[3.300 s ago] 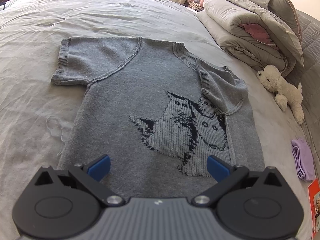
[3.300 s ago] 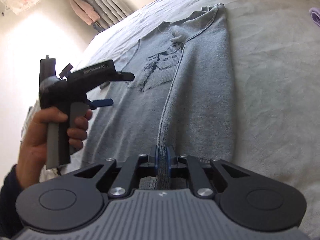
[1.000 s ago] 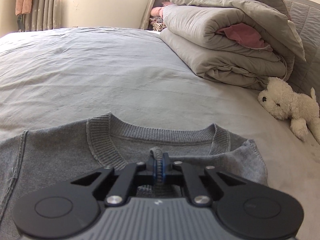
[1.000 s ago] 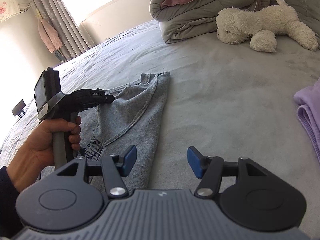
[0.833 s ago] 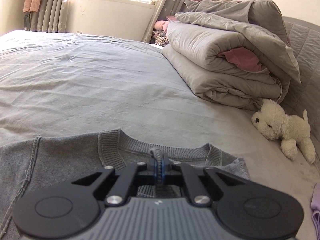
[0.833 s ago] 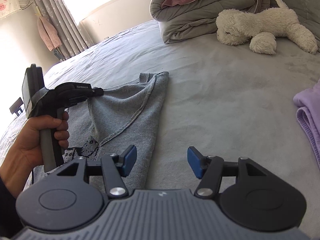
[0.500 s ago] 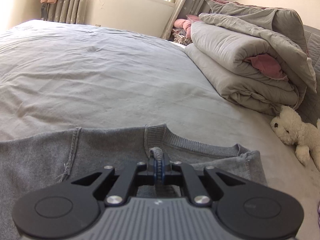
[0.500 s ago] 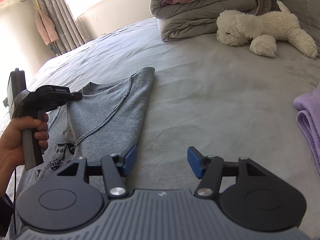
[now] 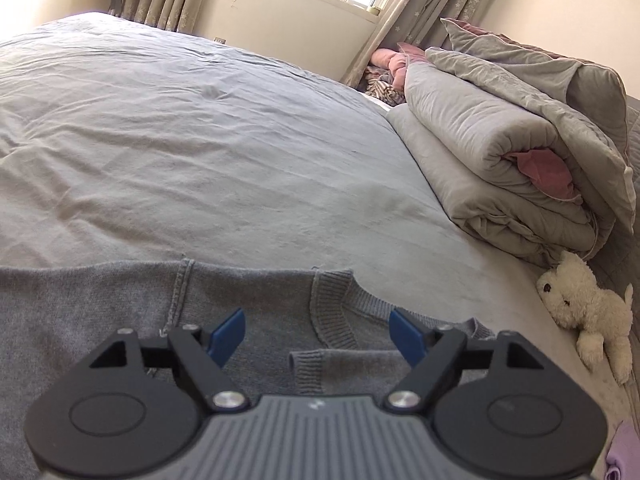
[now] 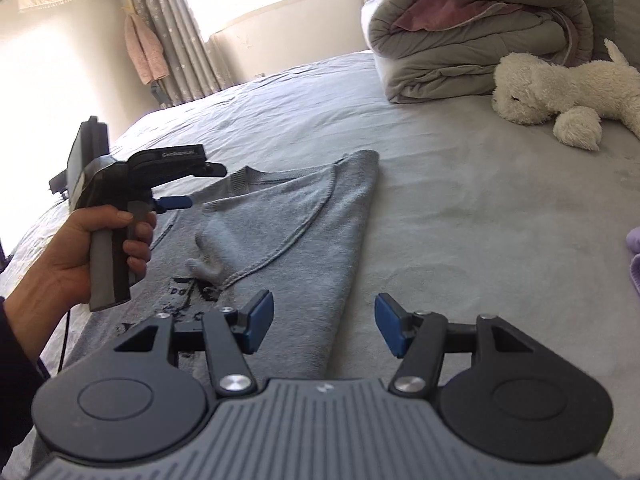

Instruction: Fold clothes

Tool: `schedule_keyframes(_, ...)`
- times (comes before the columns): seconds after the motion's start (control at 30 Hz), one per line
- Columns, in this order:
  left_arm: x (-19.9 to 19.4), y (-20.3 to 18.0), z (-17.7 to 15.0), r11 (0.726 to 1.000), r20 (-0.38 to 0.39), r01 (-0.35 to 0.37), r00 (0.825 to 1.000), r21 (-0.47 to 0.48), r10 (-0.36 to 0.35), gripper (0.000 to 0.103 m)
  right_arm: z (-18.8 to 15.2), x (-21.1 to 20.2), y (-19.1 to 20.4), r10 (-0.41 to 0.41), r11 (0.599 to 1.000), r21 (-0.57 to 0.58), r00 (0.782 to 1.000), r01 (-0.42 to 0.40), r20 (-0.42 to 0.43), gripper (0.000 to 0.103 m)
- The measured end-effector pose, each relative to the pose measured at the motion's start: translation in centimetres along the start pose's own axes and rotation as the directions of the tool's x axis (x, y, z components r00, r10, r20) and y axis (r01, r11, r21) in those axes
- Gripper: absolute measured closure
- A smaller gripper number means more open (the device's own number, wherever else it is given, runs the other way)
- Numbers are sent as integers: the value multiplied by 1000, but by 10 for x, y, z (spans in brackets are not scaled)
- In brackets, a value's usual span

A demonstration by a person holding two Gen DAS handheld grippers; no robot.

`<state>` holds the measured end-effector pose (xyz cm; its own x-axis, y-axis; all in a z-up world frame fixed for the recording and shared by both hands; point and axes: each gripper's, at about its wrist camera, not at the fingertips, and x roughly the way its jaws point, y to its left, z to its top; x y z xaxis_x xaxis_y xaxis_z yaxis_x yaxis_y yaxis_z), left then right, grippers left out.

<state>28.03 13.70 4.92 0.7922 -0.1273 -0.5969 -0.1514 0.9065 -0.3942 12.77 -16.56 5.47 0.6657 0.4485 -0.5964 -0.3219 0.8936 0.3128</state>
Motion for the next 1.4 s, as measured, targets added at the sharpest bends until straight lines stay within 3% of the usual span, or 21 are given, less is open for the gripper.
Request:
schedule_keyframes(0.17,-18,1,-11,1000,-35,-5,999,30,6,20,-35,-6,60,152,981,-95,973,-171,-176,43)
schedule_keyframes(0.3,-6,-5,-27,994,-73,-42,996,100,49,22,-58,-7,100,108,960,-226,963,-166,-248,45)
schedule_keyframes(0.33,-2,-8,-30,992,-77,-49,995,120,59,25,-63,-2,105,85,955,-252,960,-155,-267,59)
schedule_keyframes(0.37,3,-11,-33,988,-82,-56,994,145,68,49,-68,3,106,58,950,-278,957,-140,-285,87)
schedule_keyframes(0.4,7,-14,-34,982,-89,-61,993,177,77,82,-73,6,107,35,943,-306,954,-130,-296,94)
schedule_keyframes(0.47,11,-17,-32,975,-96,-63,992,214,85,95,-71,3,104,50,934,-323,951,-154,-306,96)
schedule_keyframes(0.6,17,-11,-21,976,-85,-69,992,205,88,100,-53,-18,82,240,923,-213,911,-322,-337,96)
schedule_keyframes(0.67,22,-10,-19,971,-80,-87,991,222,107,99,-53,-19,78,259,910,-218,896,-351,-362,94)
schedule_keyframes(0.77,24,-14,-20,969,-73,-92,991,228,111,99,-62,-6,79,166,927,-250,903,-280,-396,87)
schedule_keyframes(0.83,21,-12,-16,975,-78,-95,991,199,113,96,-57,-13,75,205,928,-221,907,-299,-368,79)
schedule_keyframes(0.87,18,-8,-13,981,-80,-95,991,171,110,93,-53,-19,72,235,927,-201,909,-317,-345,56)
schedule_keyframes(0.93,4,3,-7,988,-83,-112,989,106,121,69,-43,-29,61,277,933,-147,917,-328,-286,28)
schedule_keyframes(0.97,-5,9,-4,990,-80,-122,989,71,128,49,-37,-31,52,271,943,-123,927,-310,-259,28)
schedule_keyframes(1.0,-16,15,-3,991,-70,-124,989,42,127,43,-33,-33,44,250,954,-103,939,-280,-237,28)
schedule_keyframes(1.13,-77,27,-21,994,-86,-91,993,-54,86,42,-25,-32,15,84,994,-52,978,-95,-189,28)
schedule_keyframes(1.2,-107,25,-41,995,-120,-64,991,-82,54,40,-23,-31,8,64,997,-25,983,-70,-173,34)
schedule_keyframes(1.3,-154,10,-92,998,-193,-19,981,-65,6,37,-22,-30,0,56,998,13,984,-55,-168,52)
schedule_keyframes(1.4,-203,-2,-157,997,-251,49,966,-58,-62,37,-22,-31,-7,39,999,36,985,-34,-168,54)
